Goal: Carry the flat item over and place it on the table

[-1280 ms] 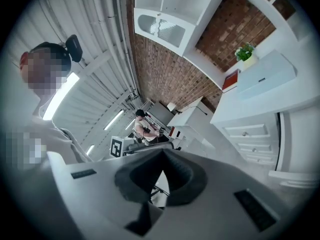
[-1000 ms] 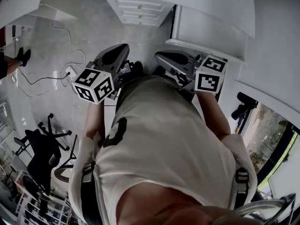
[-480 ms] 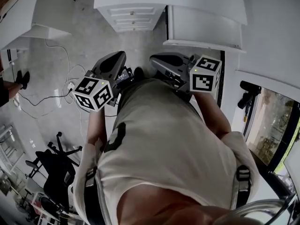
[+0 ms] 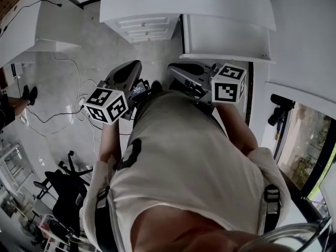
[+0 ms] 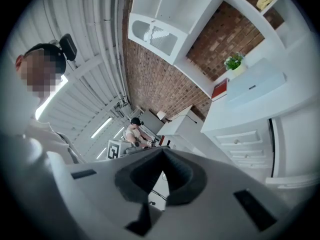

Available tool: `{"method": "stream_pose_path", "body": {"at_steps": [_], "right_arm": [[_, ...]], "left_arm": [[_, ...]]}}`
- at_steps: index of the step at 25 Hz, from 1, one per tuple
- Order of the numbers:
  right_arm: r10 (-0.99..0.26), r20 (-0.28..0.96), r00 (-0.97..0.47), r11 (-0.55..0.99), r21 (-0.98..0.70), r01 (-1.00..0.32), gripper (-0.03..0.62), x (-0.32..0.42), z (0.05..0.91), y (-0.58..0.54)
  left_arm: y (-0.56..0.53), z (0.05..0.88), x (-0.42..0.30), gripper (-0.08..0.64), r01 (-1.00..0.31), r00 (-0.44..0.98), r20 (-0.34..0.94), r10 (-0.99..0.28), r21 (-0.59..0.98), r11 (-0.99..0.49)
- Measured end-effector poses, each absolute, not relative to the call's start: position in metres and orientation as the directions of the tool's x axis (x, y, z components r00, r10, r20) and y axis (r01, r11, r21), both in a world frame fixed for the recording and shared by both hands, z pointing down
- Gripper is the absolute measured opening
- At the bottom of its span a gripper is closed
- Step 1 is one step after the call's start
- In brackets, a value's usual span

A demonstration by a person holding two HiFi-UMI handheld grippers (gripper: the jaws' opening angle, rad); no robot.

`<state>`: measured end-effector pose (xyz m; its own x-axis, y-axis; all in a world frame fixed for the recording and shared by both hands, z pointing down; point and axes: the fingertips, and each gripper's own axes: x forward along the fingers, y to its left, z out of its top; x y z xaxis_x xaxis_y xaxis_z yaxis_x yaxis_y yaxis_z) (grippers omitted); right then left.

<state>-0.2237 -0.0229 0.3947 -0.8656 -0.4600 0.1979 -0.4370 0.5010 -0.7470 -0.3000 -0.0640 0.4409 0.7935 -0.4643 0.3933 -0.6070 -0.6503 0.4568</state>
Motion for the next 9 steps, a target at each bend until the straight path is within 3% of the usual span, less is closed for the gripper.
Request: {"method": "stream_pose_path", "body": {"at_steps": [9], "right_arm": [[-0.423, 0.150, -0.894, 0.529, -0.760, -0.378, 0.009, -0.156, 0.395, -0.079]], "left_arm": [[-0.125, 0.428, -0.238, 0.020, -0.663, 0.746, 0.416, -0.521, 0.393, -0.637]]}}
